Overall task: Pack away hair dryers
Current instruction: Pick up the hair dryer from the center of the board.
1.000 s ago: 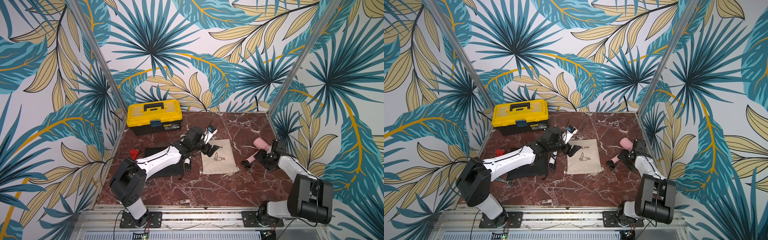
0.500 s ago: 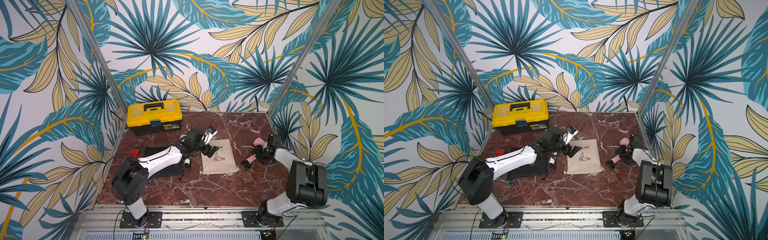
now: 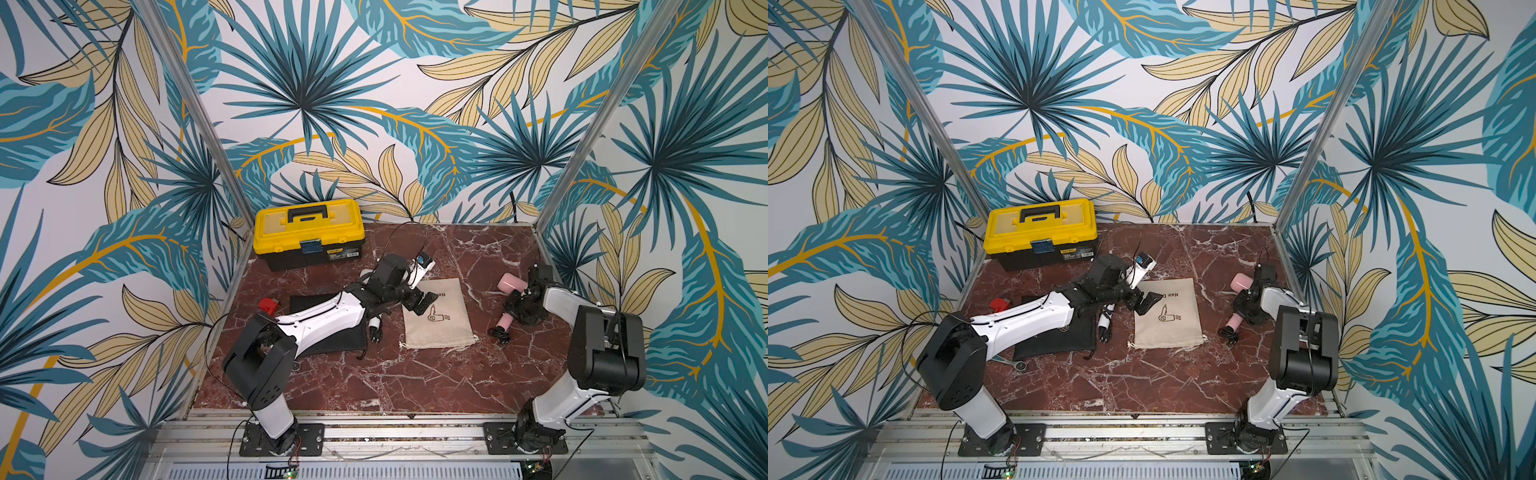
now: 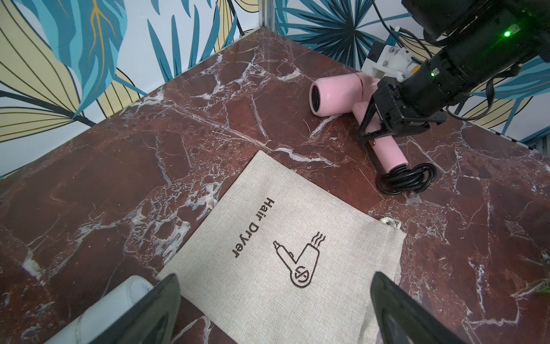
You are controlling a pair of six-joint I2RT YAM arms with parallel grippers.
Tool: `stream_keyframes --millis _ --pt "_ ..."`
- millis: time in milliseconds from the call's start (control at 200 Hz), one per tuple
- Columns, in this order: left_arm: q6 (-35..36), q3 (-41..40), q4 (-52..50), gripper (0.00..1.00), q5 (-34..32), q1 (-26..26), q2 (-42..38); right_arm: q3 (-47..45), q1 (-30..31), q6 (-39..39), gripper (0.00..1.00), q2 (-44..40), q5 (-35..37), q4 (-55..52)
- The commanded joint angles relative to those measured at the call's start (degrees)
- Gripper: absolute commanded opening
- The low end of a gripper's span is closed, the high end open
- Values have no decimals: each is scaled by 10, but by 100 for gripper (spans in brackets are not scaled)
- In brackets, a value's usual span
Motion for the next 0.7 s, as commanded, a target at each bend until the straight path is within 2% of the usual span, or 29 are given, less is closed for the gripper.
stream_keyframes --millis 0,215,365,501,596,696 --pt "3 33 2 100 2 1 2 -8 3 -38 26 -25 20 -28" --pt "-4 51 2 100 -15 1 12 -4 16 -109 19 -136 3 -58" --pt "-19 88 -3 99 -10 10 26 46 108 -194 19 -172 0 -118" --pt "-50 135 -30 100 87 41 44 85 181 -245 18 -154 -31 -153" --pt "-65 141 -33 99 143 77 45 85 216 -278 18 -163 -12 -150" --pt "-47 151 -50 100 191 103 38 86 239 -316 18 -174 -7 -161"
